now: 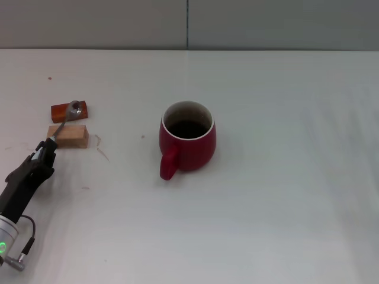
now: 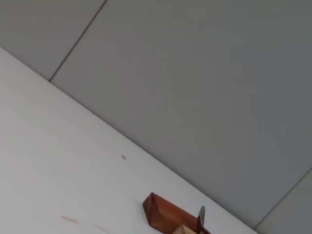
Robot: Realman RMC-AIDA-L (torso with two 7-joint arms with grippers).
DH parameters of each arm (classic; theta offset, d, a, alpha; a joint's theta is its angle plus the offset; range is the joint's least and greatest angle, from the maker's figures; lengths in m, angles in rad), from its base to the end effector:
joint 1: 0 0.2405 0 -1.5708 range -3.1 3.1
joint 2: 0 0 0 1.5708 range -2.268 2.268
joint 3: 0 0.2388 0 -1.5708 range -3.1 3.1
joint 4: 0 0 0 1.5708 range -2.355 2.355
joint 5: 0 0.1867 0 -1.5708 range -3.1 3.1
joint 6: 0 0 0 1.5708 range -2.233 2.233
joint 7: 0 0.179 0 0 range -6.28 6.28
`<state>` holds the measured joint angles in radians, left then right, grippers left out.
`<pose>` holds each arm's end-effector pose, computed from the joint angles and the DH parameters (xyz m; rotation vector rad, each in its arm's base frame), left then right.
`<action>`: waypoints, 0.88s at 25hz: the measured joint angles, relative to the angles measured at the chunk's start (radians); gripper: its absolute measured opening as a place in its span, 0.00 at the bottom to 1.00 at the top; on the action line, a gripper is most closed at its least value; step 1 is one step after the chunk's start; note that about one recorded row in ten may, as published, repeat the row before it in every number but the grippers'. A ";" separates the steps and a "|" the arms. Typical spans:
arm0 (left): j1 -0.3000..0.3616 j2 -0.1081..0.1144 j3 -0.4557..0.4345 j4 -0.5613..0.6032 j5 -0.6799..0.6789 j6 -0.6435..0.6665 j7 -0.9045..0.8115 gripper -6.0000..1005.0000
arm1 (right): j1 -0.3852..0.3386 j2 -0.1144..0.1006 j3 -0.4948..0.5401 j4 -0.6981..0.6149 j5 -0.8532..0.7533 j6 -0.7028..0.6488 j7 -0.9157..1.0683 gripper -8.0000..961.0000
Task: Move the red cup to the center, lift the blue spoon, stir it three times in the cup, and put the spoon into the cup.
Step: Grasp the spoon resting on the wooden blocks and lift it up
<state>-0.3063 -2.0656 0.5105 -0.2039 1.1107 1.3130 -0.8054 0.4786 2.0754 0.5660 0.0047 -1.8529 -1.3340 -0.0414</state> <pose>-0.3362 0.2627 -0.0333 -1.4974 -1.2549 -1.0267 0.3064 0.3478 0.0565 -1.4403 0.2842 0.5369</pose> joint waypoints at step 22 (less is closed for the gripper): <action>0.001 0.006 0.000 0.051 0.023 0.018 -0.348 0.15 | -0.003 0.000 0.000 0.000 0.000 -0.001 0.000 0.63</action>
<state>-0.3053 -2.0601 0.5108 -0.1529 1.1340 1.3311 -1.1539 0.4755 2.0754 0.5660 0.0046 -1.8529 -1.3346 -0.0414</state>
